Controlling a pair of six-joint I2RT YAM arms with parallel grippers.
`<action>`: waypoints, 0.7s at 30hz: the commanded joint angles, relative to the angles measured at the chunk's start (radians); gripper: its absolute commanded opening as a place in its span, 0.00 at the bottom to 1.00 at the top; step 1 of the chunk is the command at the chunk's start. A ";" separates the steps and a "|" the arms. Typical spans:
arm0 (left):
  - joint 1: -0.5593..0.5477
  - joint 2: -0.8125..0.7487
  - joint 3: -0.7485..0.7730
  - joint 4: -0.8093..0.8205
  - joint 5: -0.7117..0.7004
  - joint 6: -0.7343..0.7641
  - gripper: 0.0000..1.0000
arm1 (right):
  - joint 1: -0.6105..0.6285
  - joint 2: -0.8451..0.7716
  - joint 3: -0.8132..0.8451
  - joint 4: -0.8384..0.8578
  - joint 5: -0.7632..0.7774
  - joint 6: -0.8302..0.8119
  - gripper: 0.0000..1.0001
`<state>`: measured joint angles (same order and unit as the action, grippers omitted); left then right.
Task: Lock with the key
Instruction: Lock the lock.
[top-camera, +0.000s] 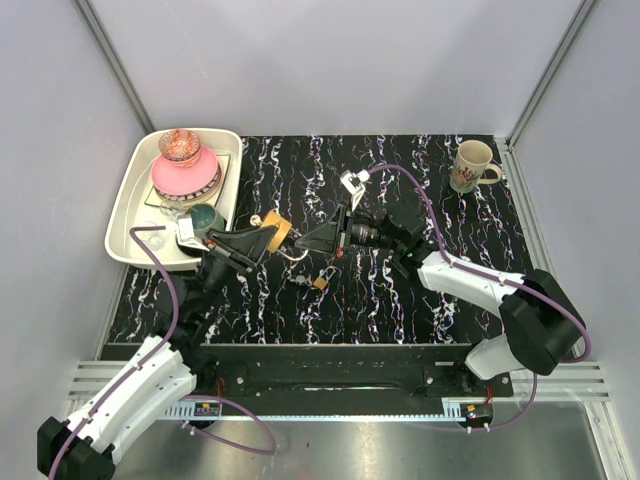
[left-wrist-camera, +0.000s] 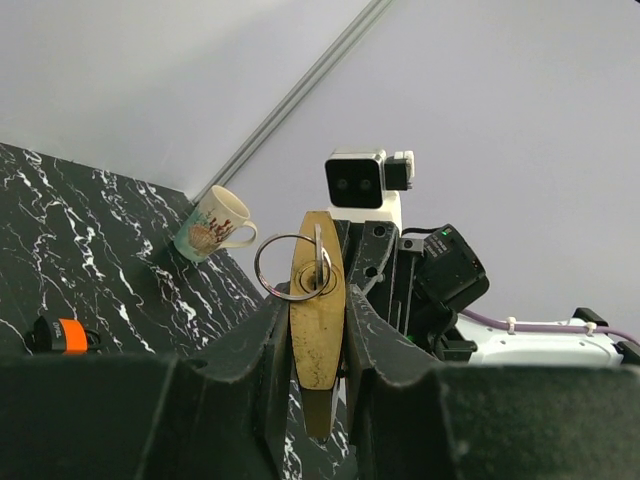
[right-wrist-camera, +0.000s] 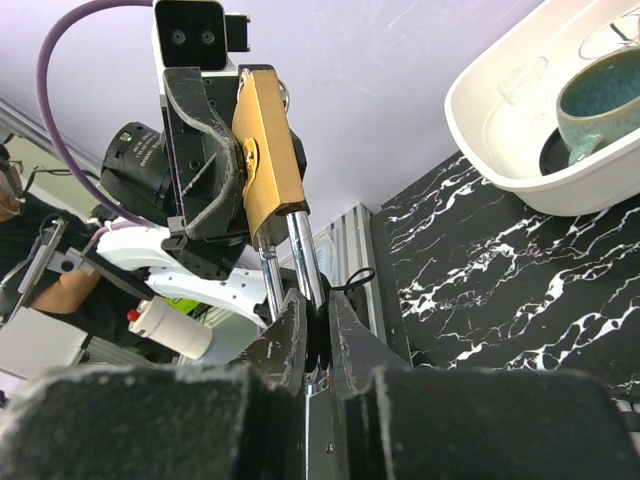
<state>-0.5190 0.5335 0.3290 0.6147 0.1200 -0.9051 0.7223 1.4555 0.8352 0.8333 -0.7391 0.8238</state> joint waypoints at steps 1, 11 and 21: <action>0.010 0.023 0.070 0.103 -0.025 0.045 0.00 | 0.005 -0.041 0.015 -0.023 0.020 -0.023 0.00; 0.010 0.046 0.071 0.069 -0.039 0.037 0.00 | 0.005 -0.046 0.013 -0.025 0.024 -0.037 0.00; 0.010 0.086 0.093 0.034 -0.016 0.043 0.00 | 0.008 -0.043 0.021 -0.026 0.020 -0.048 0.00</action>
<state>-0.5152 0.5999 0.3614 0.5812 0.1020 -0.9157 0.7181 1.4490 0.8352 0.7845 -0.7059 0.7712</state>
